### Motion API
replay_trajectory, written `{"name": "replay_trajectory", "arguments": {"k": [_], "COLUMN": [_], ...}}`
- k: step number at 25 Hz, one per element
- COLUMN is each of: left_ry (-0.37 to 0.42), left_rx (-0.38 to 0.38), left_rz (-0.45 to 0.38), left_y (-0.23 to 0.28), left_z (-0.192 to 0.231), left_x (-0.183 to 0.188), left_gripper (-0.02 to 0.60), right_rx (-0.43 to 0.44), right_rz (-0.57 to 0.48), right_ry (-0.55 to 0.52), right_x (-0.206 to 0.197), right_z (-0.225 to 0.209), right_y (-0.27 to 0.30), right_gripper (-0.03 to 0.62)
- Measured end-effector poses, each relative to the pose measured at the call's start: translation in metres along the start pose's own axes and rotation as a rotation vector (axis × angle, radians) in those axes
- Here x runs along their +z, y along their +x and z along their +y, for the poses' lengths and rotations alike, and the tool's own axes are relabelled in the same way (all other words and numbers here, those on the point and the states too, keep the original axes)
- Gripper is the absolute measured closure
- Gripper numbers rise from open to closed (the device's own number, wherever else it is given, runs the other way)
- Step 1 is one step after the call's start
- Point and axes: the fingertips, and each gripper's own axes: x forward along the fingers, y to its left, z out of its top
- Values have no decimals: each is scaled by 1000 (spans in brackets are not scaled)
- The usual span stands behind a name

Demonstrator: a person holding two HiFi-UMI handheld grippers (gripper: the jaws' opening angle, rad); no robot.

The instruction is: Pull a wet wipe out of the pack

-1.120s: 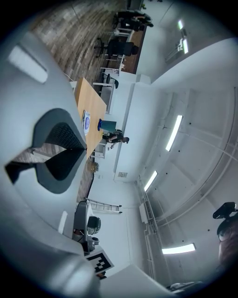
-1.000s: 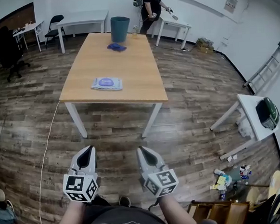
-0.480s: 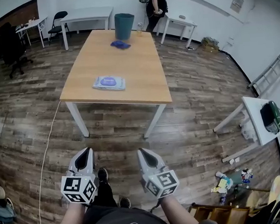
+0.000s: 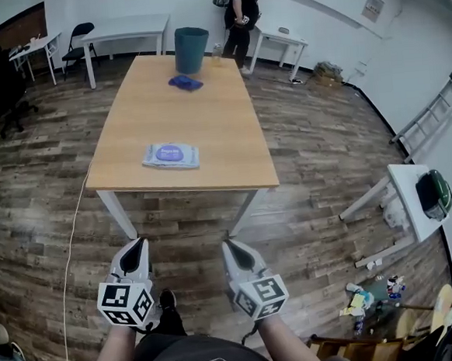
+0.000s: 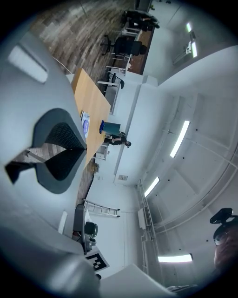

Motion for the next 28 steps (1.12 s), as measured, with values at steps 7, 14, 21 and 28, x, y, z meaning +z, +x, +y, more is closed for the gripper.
{"name": "replay_trajectory", "arguments": {"k": [7,14,21,28], "left_ry": [6,-6,-14,-26], "left_rx": [-65,-106,-127,-147], "left_rz": [14,37,54,64], "left_y": [53,95,122,138], "left_z": [35,73,109,127], "left_x": [18,26,31,31], "left_gripper": [563,563,563,563], "right_rx": [-21,-60,-86,-92], "right_rz": [13,55,73,94], "right_ry": [-23,-10,-7,-8], "right_x": [15,11,10,4], "right_z": [-4,-8,-2,9], "right_y": [63,119,165,186], "right_gripper": [603,603,603,603]}}
